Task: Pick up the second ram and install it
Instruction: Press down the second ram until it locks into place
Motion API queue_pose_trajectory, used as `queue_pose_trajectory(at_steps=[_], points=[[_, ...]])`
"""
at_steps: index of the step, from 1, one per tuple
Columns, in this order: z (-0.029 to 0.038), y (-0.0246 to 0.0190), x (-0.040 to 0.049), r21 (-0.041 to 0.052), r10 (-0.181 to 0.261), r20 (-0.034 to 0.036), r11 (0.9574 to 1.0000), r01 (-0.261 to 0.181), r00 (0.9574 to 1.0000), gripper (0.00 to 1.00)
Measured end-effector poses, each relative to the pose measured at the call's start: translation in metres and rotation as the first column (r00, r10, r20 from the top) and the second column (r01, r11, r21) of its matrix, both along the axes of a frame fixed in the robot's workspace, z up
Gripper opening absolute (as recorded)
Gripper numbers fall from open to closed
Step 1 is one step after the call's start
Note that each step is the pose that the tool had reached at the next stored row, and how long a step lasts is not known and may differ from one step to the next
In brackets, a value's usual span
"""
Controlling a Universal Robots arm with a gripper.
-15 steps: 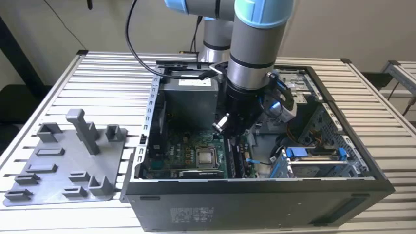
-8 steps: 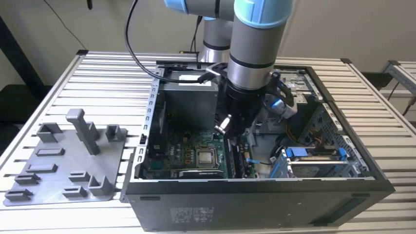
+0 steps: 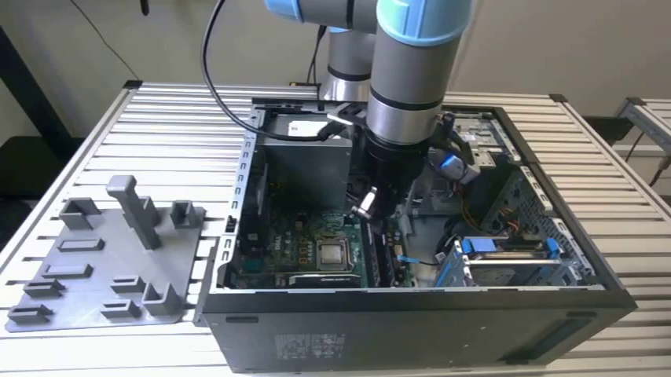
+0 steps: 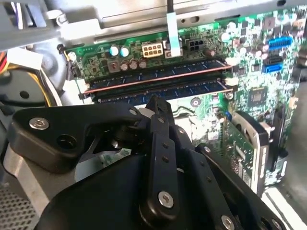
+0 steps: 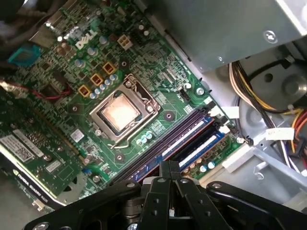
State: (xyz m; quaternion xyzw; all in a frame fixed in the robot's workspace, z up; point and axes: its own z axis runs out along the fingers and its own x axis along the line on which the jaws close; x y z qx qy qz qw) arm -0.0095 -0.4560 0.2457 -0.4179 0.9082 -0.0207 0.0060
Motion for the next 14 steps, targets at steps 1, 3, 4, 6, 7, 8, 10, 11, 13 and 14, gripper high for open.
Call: queue_pose_trajectory(at_steps=[1, 3, 4, 6, 7, 8, 10, 11, 13, 14], points=[[0.0000, 0.0000, -0.0001, 0.0001, 0.017, 0.0000, 0.9998, -0.017, 0.9998, 0.11], [0.0000, 0.0000, -0.0002, -0.0004, 0.052, 0.0000, 0.9987, -0.052, 0.9987, 0.11], [-0.0001, 0.0000, -0.0003, -0.0007, 0.069, 0.0000, 0.9976, -0.069, 0.9976, 0.11], [-0.0001, 0.0000, -0.0003, -0.0016, 0.105, -0.0001, 0.9944, -0.105, 0.9944, 0.11], [0.0000, 0.0000, -0.0003, -0.0024, 0.124, -0.0002, 0.9923, -0.124, 0.9923, 0.11], [-0.0001, 0.0000, -0.0003, -0.0037, 0.141, -0.0009, 0.9900, -0.141, 0.9900, 0.11], [-0.0002, 0.0000, -0.0003, -0.0082, 0.171, -0.0049, 0.9853, -0.171, 0.9853, 0.11], [-0.0002, 0.0000, -0.0004, -0.0115, 0.183, -0.0086, 0.9830, -0.183, 0.9830, 0.11], [-0.0005, 0.0000, -0.0004, -0.0192, 0.206, -0.0160, 0.9783, -0.206, 0.9784, 0.11], [-0.0007, 0.0000, -0.0004, -0.0240, 0.217, -0.0200, 0.9757, -0.218, 0.9759, 0.11]])
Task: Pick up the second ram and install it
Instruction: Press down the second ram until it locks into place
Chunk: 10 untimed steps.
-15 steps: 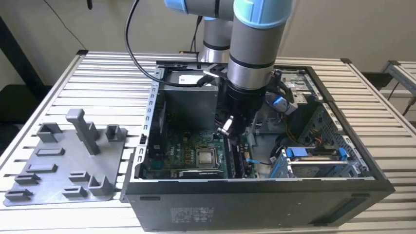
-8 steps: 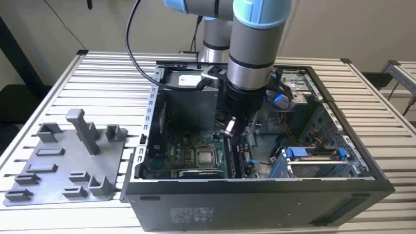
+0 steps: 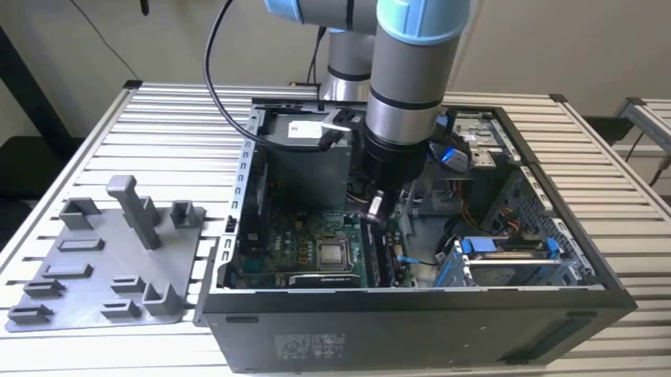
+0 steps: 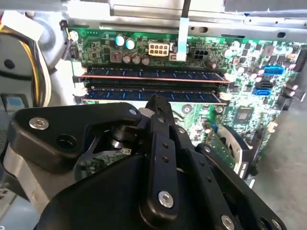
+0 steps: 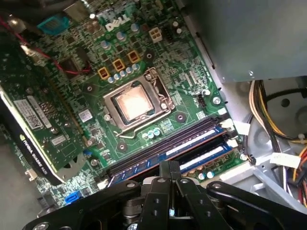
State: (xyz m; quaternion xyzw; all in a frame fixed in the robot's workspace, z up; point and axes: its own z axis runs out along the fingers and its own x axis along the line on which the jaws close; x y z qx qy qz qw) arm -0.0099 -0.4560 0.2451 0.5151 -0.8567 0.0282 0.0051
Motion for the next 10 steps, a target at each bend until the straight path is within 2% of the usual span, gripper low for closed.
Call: queue_pose_trajectory(at_steps=[1, 3, 5, 8, 10], points=[[-0.0001, 0.0000, 0.0000, -0.0051, 0.011, -0.0029, 0.9999, -0.011, 0.9999, 0.11], [-0.0003, 0.0000, 0.0000, -0.0088, 0.043, -0.0066, 0.9990, -0.043, 0.9990, 0.11], [-0.0006, 0.0000, 0.0000, -0.0089, 0.080, -0.0070, 0.9968, -0.080, 0.9968, 0.11], [-0.0012, 0.0000, -0.0001, -0.0087, 0.132, -0.0069, 0.9912, -0.132, 0.9912, 0.11], [-0.0020, -0.0003, -0.0005, -0.0083, 0.150, -0.0068, 0.9887, -0.150, 0.9887, 0.11]])
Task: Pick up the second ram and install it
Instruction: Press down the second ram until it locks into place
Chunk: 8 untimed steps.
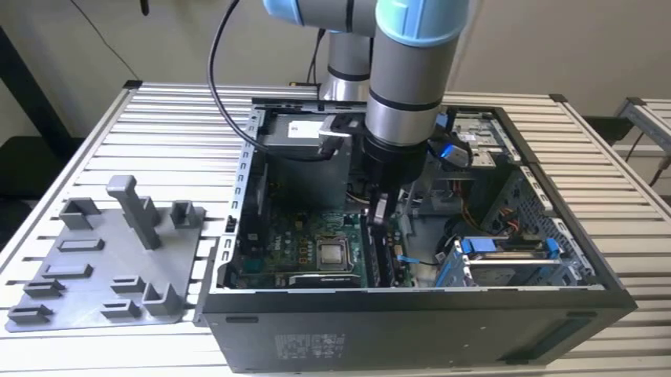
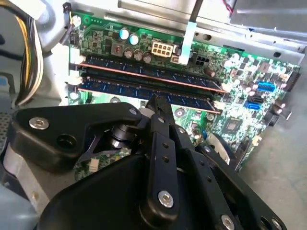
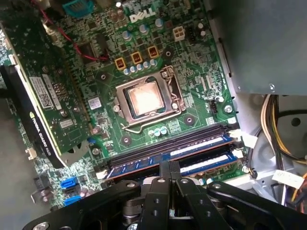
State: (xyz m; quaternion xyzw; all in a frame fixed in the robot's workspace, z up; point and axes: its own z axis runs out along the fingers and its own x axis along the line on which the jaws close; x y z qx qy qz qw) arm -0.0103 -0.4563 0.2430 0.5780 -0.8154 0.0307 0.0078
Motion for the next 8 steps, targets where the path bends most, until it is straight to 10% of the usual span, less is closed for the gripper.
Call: queue_pose_trajectory(at_steps=[8], points=[[-0.0041, -0.0006, -0.0001, 0.0001, 0.094, -0.0054, 0.9955, -0.094, 0.9955, 0.11]])
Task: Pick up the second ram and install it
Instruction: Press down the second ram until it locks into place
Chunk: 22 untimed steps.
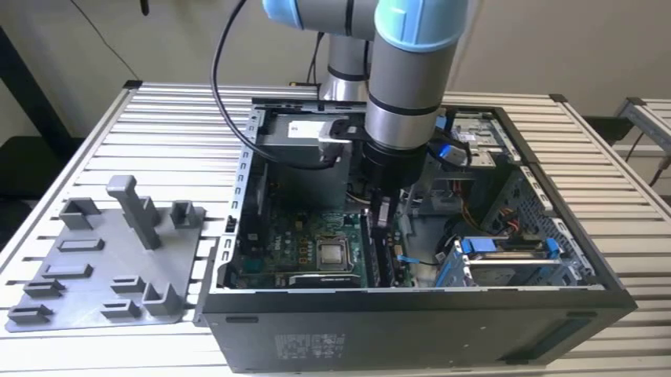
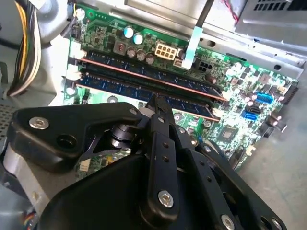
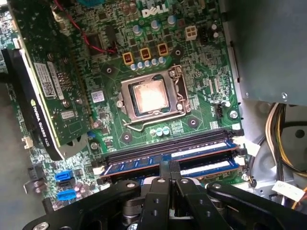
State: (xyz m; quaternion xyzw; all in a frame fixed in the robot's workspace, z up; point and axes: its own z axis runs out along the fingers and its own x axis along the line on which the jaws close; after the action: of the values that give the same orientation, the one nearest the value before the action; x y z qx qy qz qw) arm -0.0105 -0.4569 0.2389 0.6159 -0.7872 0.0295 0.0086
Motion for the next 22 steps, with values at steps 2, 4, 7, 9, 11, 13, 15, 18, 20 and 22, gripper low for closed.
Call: queue_pose_trajectory(at_steps=[2, 4, 7, 9, 11, 13, 15, 18, 20, 22], points=[[-0.0001, 0.0000, -0.0001, 0.0013, 0.015, -0.0106, 0.9999, -0.015, 0.9998, 0.11], [-0.0001, 0.0001, -0.0001, 0.0032, 0.029, -0.0229, 0.9996, -0.029, 0.9993, 0.11], [-0.0002, 0.0000, -0.0001, 0.0221, 0.054, -0.0324, 0.9983, -0.053, 0.9980, 0.11], [-0.0001, 0.0001, 0.0000, 0.0572, 0.066, -0.0311, 0.9963, -0.065, 0.9973, 0.11], [-0.0001, 0.0001, -0.0001, 0.0776, 0.079, -0.0298, 0.9941, -0.076, 0.9965, 0.11], [-0.0002, 0.0000, -0.0002, 0.0792, 0.091, -0.0294, 0.9929, -0.089, 0.9954, 0.11], [-0.0002, -0.0001, -0.0003, 0.0794, 0.114, -0.0294, 0.9906, -0.111, 0.9931, 0.11], [-0.0003, -0.0005, -0.0004, 0.0792, 0.129, -0.0299, 0.9888, -0.126, 0.9912, 0.11], [-0.0003, -0.0005, -0.0004, 0.0792, 0.156, -0.0298, 0.9849, -0.154, 0.9872, 0.11], [-0.0003, -0.0005, -0.0005, 0.0791, 0.168, -0.0296, 0.9830, -0.165, 0.9853, 0.11]])
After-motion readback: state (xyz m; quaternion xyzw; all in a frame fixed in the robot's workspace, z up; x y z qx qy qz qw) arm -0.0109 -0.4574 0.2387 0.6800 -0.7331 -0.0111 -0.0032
